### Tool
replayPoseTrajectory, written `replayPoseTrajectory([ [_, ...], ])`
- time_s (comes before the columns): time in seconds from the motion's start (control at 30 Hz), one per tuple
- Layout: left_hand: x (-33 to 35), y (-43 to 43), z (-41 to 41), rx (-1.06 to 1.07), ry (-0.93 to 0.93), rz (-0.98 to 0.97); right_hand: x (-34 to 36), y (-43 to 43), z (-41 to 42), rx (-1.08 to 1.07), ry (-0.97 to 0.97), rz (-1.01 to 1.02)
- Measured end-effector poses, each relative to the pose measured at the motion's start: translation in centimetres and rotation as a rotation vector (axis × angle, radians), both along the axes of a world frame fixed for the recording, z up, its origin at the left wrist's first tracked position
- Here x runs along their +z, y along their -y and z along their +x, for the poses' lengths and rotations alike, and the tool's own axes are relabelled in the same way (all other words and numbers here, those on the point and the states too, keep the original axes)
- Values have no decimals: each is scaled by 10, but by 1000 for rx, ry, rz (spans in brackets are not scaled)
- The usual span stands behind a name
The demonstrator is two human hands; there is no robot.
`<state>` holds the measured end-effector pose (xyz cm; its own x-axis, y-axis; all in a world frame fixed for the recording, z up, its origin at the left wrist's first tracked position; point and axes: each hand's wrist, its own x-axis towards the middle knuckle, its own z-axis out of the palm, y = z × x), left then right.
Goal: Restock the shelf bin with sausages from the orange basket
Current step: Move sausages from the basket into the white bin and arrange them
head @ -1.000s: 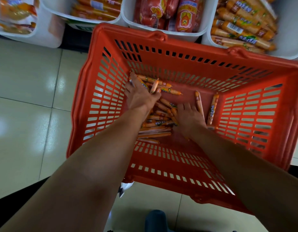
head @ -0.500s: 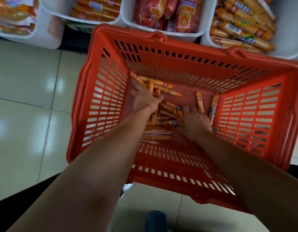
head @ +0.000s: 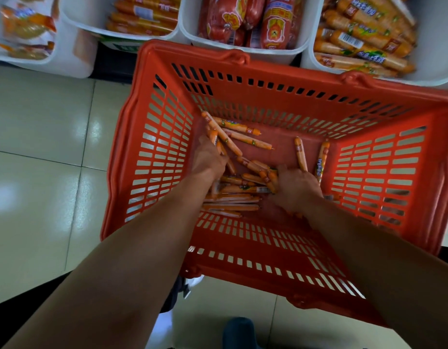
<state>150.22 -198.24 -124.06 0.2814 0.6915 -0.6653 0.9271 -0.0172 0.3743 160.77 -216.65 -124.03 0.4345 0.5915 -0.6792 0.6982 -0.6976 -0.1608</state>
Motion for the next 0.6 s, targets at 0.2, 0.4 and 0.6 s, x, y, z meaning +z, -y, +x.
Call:
replayPoseTrajectory([
  [0.2,31,-5,-20,-177,-26,-16,30,-5,4,-27,-98,2],
  [0.4,91,-10,-34,-340,-26,-21,76,-6,9,-148,-183,56],
  [0.6,152,-7,-44,-498,-86,43,122,-2,13,-272,-266,123],
])
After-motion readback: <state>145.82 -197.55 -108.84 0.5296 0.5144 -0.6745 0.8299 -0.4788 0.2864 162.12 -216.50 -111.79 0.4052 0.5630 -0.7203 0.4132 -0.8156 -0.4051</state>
